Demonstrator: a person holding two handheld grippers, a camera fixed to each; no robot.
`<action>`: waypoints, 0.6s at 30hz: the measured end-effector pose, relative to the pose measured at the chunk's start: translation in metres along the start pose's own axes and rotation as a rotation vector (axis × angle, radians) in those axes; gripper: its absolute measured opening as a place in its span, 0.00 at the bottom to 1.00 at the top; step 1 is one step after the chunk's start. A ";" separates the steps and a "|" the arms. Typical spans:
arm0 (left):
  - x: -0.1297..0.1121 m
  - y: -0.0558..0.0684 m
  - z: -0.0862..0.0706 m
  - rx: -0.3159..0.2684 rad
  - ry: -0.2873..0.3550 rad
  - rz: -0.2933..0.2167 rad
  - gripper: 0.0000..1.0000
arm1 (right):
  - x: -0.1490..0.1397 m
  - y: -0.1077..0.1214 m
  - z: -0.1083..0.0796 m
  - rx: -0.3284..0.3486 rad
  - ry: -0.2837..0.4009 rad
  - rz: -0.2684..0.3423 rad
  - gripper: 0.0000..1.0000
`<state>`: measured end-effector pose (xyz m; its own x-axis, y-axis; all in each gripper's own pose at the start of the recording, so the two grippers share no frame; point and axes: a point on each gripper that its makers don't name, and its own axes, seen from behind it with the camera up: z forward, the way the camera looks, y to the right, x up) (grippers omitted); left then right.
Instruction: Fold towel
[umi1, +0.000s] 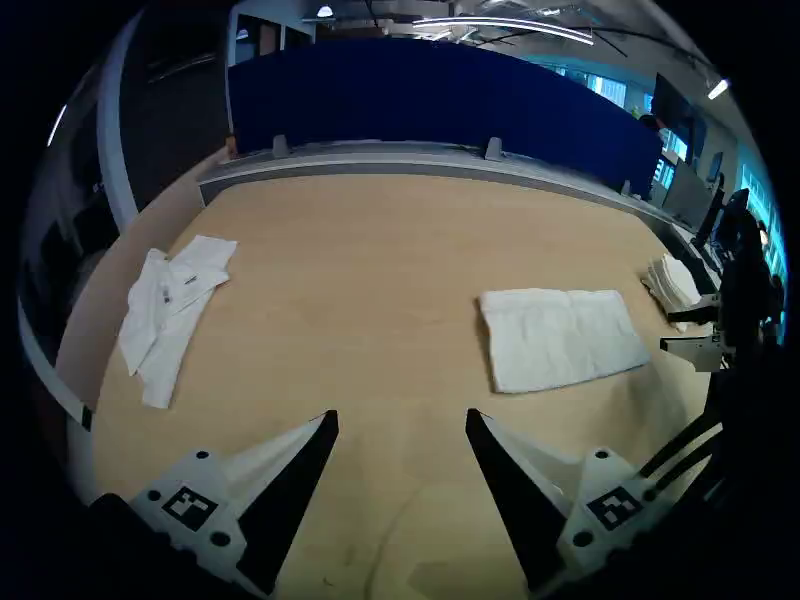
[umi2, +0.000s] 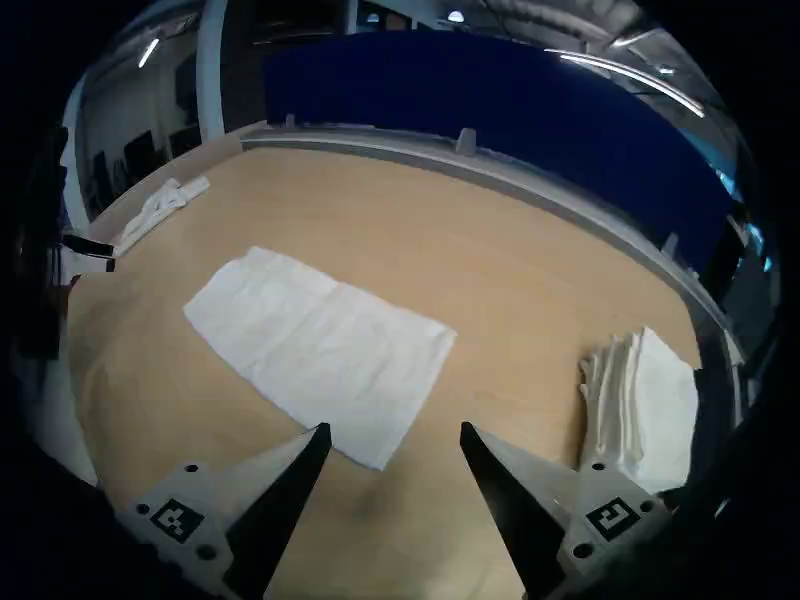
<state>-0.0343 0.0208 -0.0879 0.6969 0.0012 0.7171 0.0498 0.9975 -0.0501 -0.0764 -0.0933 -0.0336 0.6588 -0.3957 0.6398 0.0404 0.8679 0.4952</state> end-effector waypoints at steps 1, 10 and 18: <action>-0.002 -0.004 -0.002 0.008 -0.001 -0.005 0.95 | -0.001 -0.002 0.002 0.009 -0.005 -0.005 1.00; -0.016 -0.024 -0.018 0.047 -0.003 -0.043 0.95 | -0.026 -0.014 0.021 0.059 -0.089 -0.043 0.85; -0.027 -0.029 -0.025 0.053 -0.013 -0.062 0.95 | -0.044 -0.019 0.033 0.096 -0.136 -0.028 0.52</action>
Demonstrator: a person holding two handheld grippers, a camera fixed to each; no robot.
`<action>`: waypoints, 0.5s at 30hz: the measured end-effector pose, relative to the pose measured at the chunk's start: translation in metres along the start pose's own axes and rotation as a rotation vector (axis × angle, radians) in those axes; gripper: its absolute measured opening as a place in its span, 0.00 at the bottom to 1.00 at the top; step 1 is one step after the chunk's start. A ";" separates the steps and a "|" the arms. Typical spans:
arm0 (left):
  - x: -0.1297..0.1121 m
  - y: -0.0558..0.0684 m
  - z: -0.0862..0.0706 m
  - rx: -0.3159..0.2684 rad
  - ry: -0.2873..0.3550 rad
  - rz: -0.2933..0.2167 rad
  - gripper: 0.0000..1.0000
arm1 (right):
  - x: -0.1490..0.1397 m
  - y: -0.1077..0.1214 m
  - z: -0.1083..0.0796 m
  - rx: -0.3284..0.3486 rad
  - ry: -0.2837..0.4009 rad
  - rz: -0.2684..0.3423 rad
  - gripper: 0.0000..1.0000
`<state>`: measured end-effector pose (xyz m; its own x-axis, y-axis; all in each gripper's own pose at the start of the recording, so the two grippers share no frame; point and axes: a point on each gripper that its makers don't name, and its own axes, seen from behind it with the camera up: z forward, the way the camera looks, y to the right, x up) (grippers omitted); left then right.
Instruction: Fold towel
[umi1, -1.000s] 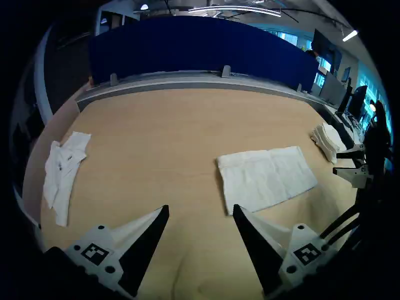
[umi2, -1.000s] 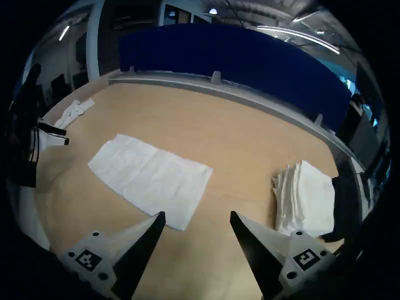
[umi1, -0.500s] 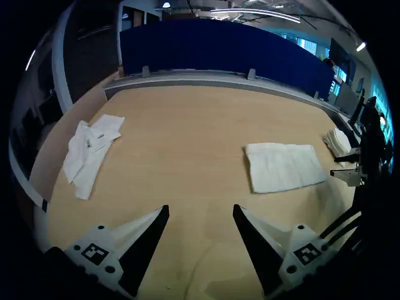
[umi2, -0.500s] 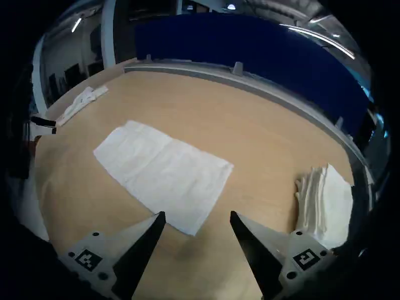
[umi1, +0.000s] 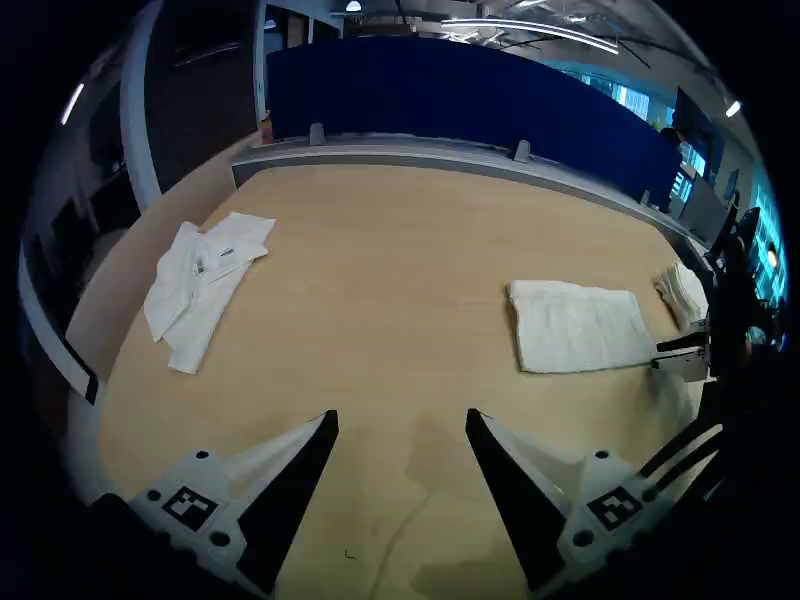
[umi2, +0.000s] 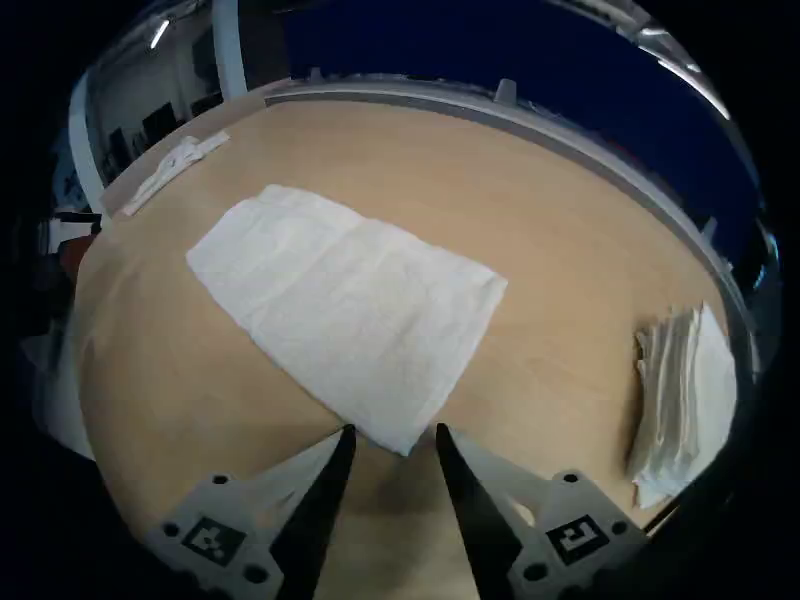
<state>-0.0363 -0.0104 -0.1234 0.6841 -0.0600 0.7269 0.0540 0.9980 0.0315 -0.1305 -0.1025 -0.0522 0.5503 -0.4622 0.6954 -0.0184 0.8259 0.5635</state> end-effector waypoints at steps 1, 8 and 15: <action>-0.001 0.000 -0.001 0.000 -0.001 -0.001 0.95 | -0.001 0.000 0.001 0.000 -0.002 0.002 0.45; -0.007 -0.003 -0.001 0.002 -0.007 -0.011 0.95 | 0.002 0.004 0.003 -0.007 0.006 0.014 0.13; -0.006 -0.003 -0.001 -0.004 -0.007 -0.011 0.95 | 0.009 0.004 0.002 -0.010 0.013 0.020 0.09</action>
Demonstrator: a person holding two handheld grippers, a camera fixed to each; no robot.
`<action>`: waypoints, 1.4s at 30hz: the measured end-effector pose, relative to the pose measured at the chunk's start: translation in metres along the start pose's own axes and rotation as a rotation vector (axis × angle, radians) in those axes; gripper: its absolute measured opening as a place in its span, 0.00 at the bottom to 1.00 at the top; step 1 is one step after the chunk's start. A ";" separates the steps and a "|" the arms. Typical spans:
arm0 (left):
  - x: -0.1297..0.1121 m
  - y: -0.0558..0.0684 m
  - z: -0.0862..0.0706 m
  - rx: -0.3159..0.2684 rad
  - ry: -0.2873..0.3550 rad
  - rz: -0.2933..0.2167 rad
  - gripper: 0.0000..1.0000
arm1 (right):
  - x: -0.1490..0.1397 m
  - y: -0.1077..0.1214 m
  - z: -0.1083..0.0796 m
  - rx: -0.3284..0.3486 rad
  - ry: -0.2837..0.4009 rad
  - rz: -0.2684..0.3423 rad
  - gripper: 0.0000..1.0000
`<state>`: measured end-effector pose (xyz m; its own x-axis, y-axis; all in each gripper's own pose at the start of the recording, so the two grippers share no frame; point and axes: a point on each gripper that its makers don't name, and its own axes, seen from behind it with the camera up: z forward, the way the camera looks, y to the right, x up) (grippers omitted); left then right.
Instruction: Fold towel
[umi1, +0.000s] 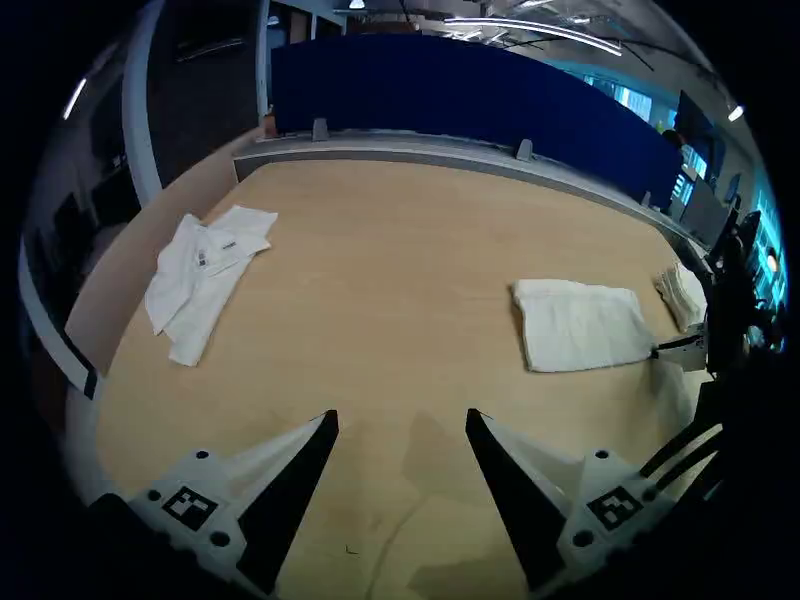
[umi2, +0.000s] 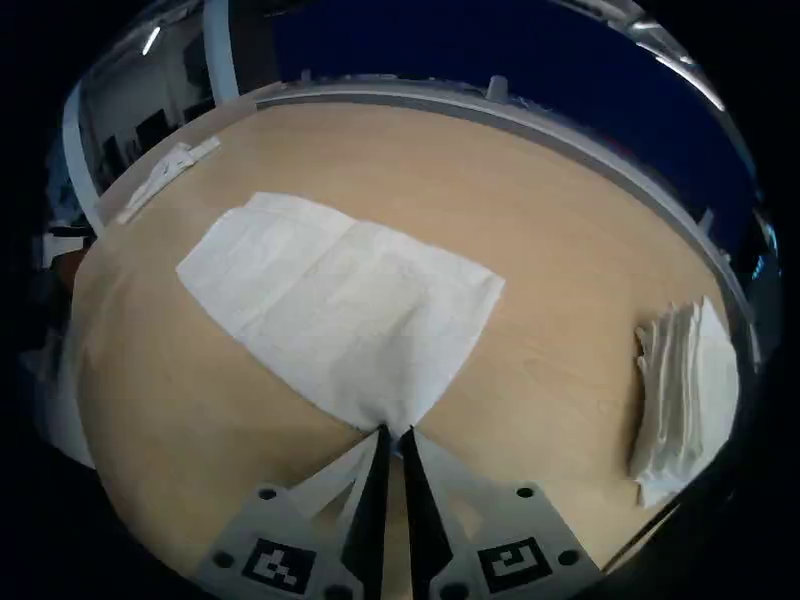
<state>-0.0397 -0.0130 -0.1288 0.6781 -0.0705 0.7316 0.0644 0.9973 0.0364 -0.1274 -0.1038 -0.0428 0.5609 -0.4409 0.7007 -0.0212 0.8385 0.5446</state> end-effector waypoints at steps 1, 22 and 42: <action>0.001 0.000 0.000 -0.001 0.000 0.002 0.95 | 0.003 0.000 -0.001 -0.001 0.005 -0.004 0.09; 0.023 -0.005 -0.009 -0.020 0.048 -0.018 0.95 | 0.136 -0.048 -0.039 0.035 0.170 -0.197 0.08; 0.012 -0.015 -0.025 -0.015 0.063 -0.063 0.95 | 0.154 -0.188 0.037 0.220 0.126 -0.434 0.08</action>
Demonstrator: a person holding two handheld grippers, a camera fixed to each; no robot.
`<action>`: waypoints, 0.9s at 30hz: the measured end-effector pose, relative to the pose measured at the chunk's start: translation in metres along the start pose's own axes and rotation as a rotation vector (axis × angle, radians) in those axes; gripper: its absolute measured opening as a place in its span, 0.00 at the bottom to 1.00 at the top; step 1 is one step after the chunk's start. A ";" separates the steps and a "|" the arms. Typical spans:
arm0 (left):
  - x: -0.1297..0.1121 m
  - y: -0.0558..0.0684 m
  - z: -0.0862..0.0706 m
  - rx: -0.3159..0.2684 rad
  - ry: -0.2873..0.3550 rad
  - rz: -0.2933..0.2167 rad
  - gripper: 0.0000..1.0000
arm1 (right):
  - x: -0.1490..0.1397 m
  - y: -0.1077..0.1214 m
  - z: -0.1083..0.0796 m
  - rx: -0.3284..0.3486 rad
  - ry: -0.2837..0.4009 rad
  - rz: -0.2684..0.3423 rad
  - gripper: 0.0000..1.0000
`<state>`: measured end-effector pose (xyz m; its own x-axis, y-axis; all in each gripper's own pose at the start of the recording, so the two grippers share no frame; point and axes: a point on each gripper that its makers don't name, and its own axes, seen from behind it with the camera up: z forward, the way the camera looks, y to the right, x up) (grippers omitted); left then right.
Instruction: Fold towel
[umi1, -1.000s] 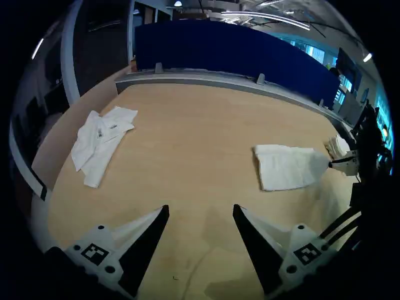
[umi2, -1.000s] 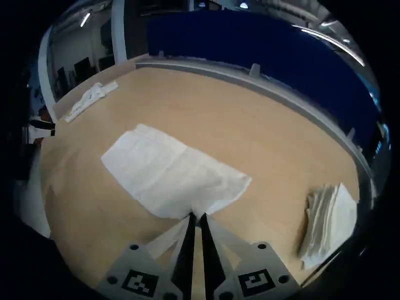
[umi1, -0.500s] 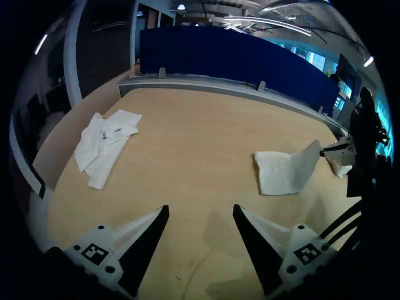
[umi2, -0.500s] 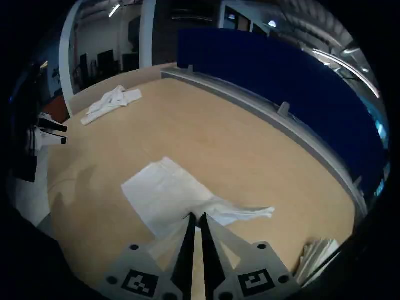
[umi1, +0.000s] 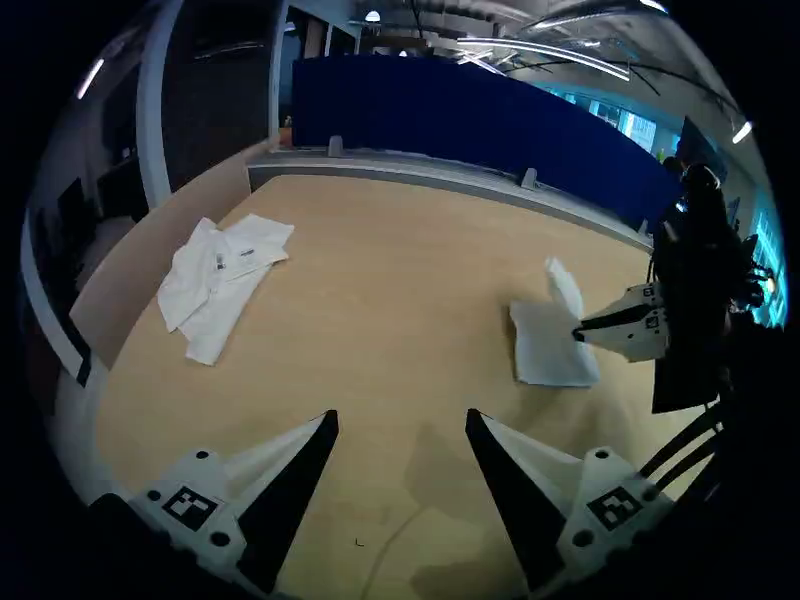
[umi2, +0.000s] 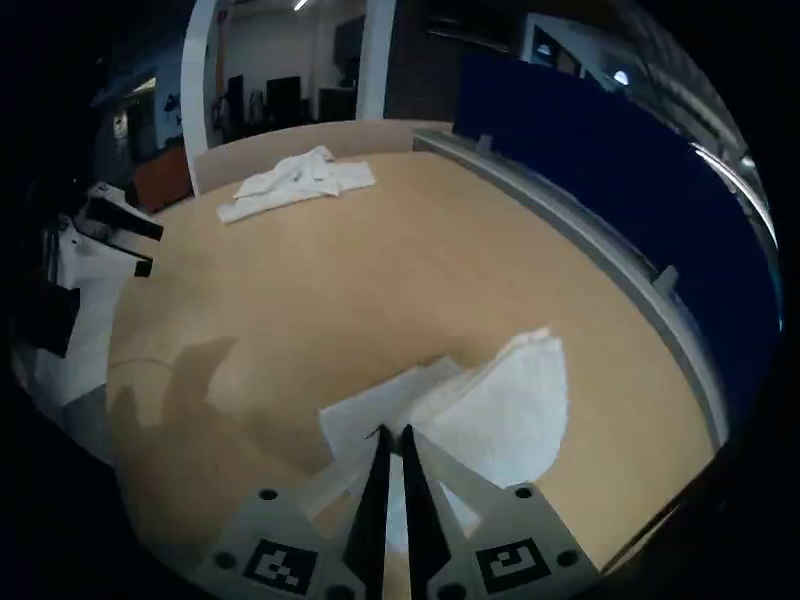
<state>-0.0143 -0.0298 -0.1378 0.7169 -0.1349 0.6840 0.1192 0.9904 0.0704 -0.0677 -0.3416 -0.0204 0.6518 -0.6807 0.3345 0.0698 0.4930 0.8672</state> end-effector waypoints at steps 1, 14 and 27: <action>-0.001 0.000 0.000 0.000 -0.001 -0.003 0.95 | -0.005 -0.006 0.009 0.013 -0.013 0.001 0.08; -0.006 0.001 0.002 -0.013 -0.004 -0.020 0.95 | -0.024 -0.019 0.036 0.047 -0.055 0.044 0.20; 0.000 0.000 -0.001 -0.014 0.001 -0.019 0.95 | -0.023 0.003 0.002 -0.053 0.016 0.087 0.92</action>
<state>-0.0136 -0.0296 -0.1390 0.7150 -0.1539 0.6819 0.1423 0.9871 0.0735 -0.0837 -0.3255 -0.0252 0.6689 -0.6257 0.4013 0.0518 0.5778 0.8146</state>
